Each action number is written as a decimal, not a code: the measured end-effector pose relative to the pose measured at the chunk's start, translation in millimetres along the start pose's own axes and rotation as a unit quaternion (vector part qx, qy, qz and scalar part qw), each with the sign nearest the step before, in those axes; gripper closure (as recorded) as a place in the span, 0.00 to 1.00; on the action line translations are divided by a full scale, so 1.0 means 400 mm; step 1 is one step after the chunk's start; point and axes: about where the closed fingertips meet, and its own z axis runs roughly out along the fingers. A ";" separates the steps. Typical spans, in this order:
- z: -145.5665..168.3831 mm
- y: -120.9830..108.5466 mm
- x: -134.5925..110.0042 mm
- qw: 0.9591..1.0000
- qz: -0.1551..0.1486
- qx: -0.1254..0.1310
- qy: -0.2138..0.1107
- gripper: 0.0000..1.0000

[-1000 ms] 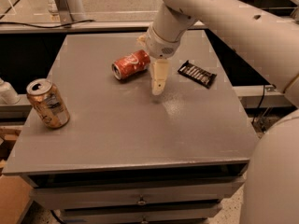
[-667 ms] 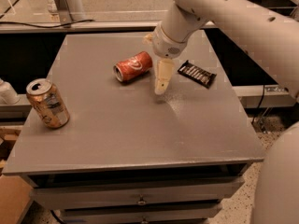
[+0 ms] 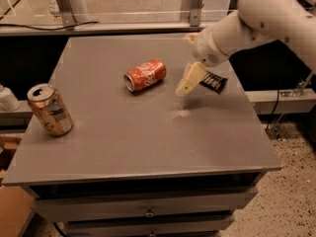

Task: Knock coke can over

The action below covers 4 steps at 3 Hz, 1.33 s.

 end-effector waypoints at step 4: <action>-0.277 -0.009 0.186 0.965 0.172 0.152 -0.129 0.00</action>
Offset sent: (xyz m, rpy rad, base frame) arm -0.0322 -0.1471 0.0386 0.4352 -0.0944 -0.4194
